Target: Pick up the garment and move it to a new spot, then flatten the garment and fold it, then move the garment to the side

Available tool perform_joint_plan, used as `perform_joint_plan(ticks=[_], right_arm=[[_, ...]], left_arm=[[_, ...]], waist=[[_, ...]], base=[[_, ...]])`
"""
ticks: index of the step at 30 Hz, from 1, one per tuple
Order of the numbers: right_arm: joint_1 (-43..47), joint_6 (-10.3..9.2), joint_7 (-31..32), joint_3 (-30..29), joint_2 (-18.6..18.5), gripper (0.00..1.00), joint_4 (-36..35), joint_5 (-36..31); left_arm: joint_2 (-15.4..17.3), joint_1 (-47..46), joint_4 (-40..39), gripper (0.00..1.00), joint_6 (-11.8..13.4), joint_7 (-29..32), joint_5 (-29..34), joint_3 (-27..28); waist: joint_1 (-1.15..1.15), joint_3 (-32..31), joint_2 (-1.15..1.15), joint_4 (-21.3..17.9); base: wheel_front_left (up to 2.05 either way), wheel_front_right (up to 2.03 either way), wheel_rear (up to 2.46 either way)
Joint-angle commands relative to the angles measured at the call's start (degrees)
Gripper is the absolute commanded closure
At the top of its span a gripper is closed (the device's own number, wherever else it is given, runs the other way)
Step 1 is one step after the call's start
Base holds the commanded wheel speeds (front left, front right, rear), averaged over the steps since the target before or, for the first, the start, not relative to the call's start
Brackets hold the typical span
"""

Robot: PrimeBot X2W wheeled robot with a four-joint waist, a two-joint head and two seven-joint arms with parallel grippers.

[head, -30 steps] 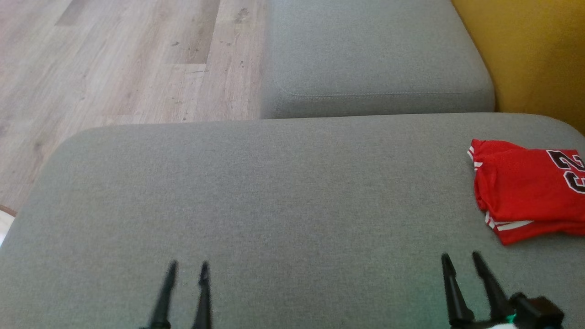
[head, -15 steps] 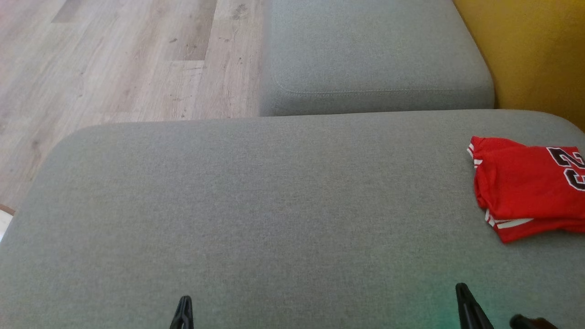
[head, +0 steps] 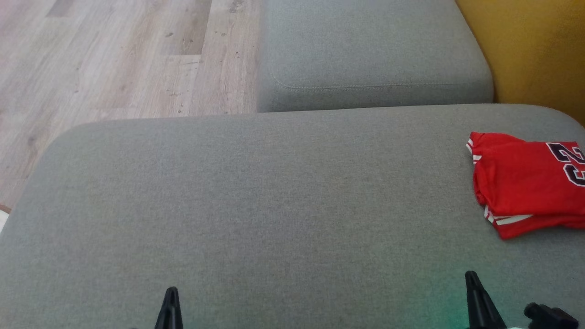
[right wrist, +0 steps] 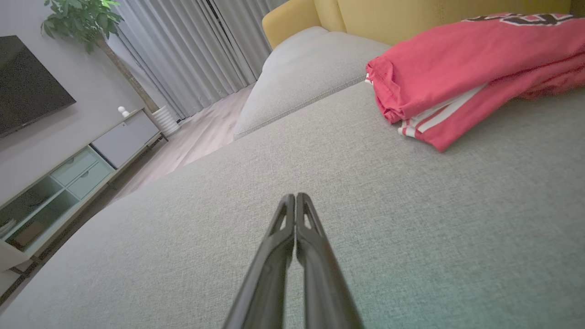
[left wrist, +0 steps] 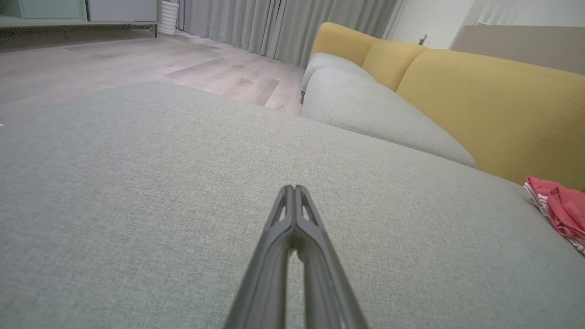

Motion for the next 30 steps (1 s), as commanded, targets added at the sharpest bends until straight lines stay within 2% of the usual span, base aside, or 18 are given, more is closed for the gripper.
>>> perform_joint_plan(ticks=[1, 30], right_arm=[[-2.8, -0.01, 0.4, -0.3, -0.3, 1.00, -1.7, 1.7], [-7.6, -0.02, 4.9, -2.6, -0.3, 1.00, -1.7, 20.4]], left_arm=[[0.6, -2.9, -1.4, 1.00, -0.5, 0.4, -1.8, 1.0], [1.1, -7.8, -0.2, 1.00, -3.6, 4.5, -22.6, 4.8]], waist=[[0.00, 0.1, 0.00, -0.1], [0.00, 1.9, 0.00, -1.0]], base=[[0.00, 0.00, 0.00], [0.00, 0.00, 0.00]])
